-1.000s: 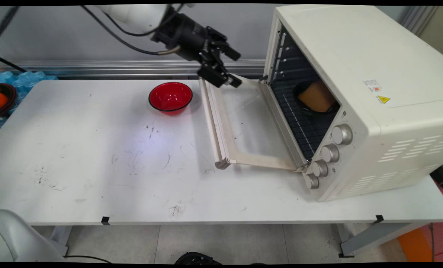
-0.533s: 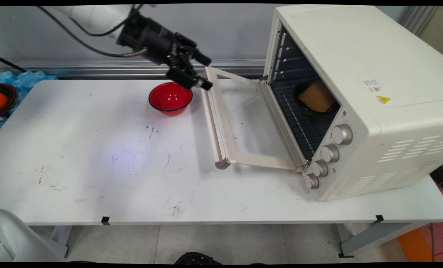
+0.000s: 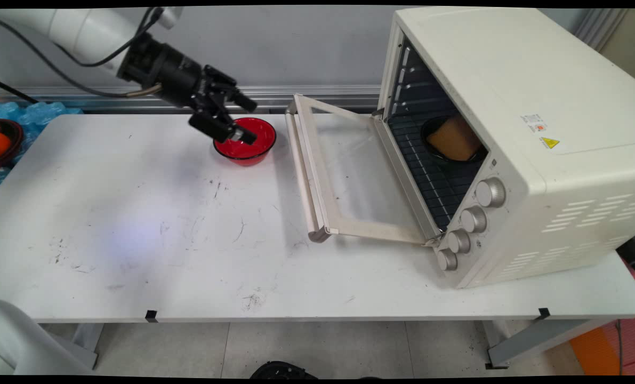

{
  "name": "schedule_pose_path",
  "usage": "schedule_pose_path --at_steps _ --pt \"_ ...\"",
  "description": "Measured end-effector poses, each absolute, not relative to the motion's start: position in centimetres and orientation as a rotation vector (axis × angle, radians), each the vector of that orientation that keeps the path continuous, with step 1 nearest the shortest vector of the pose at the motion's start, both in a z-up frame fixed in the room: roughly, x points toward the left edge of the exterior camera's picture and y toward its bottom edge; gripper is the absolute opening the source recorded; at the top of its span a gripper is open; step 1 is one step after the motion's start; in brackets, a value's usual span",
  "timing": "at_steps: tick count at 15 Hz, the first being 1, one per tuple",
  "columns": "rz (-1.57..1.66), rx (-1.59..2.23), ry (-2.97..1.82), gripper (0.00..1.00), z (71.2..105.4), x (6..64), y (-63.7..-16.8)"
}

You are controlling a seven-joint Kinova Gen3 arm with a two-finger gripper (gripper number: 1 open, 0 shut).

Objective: Close the oven

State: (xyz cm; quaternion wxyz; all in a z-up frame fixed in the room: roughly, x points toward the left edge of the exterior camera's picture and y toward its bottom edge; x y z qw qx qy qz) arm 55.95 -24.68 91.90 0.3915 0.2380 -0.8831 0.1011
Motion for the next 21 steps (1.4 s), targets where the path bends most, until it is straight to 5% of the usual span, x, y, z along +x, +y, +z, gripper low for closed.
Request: schedule_pose_path --at_steps 11,21 --pt "0.242 0.678 -2.325 1.0 89.2 59.3 -22.5" --pt "0.237 0.724 -2.352 1.0 87.6 55.6 -24.7"
